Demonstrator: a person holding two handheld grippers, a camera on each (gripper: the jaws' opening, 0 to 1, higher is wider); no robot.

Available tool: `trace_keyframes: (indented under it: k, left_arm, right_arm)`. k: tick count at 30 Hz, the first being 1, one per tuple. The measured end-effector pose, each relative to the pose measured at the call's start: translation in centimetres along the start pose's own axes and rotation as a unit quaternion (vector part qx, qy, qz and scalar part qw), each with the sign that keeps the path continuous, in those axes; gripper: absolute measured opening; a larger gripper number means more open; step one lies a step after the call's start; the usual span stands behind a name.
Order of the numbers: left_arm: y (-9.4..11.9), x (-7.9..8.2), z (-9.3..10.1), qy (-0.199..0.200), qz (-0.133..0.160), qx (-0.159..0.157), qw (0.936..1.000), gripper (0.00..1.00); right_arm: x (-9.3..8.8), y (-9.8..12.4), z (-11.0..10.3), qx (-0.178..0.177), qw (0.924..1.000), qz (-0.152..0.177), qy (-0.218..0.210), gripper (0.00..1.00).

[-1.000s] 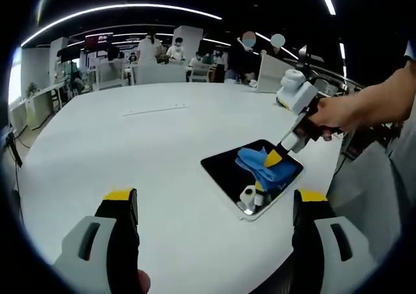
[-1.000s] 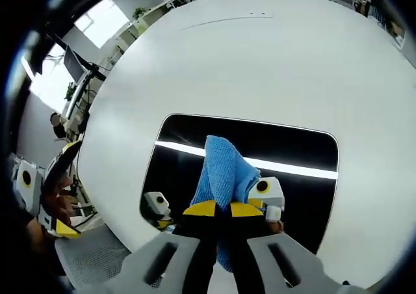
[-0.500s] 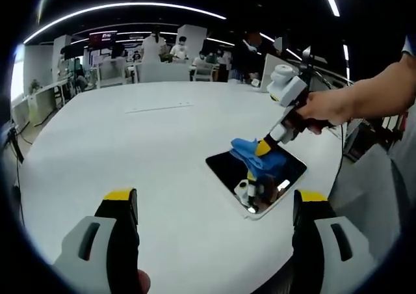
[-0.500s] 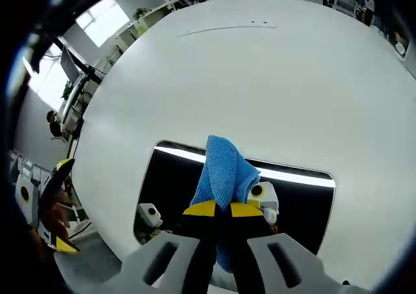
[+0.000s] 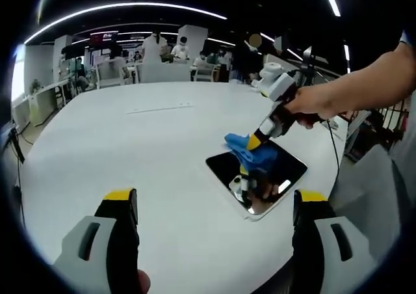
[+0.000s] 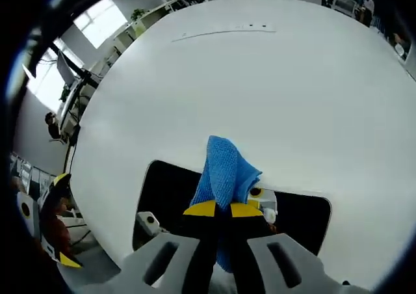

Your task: Wipe the mirror surface with the cleaning cloth until all visible marks leave the cleaned area.

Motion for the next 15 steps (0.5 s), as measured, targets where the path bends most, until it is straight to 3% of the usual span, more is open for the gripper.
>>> trace_keyframes:
  k: [15]
  left_arm:
    - [0.3, 1.2, -0.6, -0.012, 0.004, 0.005, 0.9999, 0.99]
  right_arm:
    - [-0.4, 0.5, 0.3, 0.004, 1.0, 0.002, 0.005, 0.0]
Point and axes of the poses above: the point that each gripper's makers call its tool centre point, and the gripper's own axes: y roughly backward along the fingers, z roughly to its right, x roughly out of its top, the point moved 5 cm from there along y, roughly backward along the fingers, and after that the axes turned 8 degrees about -x, right-handed, at the moved point
